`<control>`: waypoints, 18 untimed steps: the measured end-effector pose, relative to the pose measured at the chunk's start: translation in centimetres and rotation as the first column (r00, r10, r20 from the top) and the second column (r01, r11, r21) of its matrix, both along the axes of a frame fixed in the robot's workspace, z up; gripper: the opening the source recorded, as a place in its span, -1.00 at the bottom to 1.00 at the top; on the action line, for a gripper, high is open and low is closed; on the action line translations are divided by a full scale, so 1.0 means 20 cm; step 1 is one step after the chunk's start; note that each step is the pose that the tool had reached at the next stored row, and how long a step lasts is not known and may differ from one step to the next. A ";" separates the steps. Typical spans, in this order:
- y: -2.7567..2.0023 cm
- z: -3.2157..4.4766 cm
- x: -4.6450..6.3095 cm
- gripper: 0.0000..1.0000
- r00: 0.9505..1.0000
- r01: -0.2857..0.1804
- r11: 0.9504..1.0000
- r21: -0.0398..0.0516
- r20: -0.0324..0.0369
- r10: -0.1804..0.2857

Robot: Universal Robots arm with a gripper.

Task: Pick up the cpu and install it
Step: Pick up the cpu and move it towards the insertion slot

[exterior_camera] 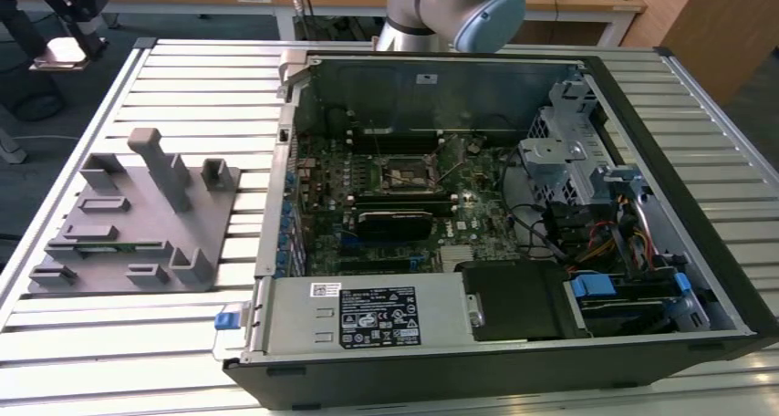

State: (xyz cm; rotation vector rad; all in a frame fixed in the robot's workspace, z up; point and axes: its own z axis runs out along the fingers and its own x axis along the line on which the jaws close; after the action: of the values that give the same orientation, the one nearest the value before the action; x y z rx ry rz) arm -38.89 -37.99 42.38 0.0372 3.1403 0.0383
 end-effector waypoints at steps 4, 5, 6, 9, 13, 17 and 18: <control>0.000 0.000 0.02 0.07 1.000 0.000 1.000 0.000 0.000 0.000; 0.000 0.000 0.03 0.07 1.000 0.000 1.000 0.000 0.000 0.000; 0.000 0.000 0.04 0.07 1.000 0.000 1.000 0.000 0.000 0.000; 0.000 0.000 0.06 0.07 1.000 0.000 1.000 0.000 0.000 0.000; 0.000 0.000 0.08 0.07 1.000 0.000 1.000 0.000 0.000 0.000; 0.000 0.000 0.11 0.07 1.000 0.000 1.000 0.000 0.000 0.000; 0.000 0.000 0.11 0.07 1.000 0.000 1.000 0.000 0.000 0.000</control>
State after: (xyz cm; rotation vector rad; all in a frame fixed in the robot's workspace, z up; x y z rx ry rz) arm -36.64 -37.99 42.38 0.0372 3.1403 0.0384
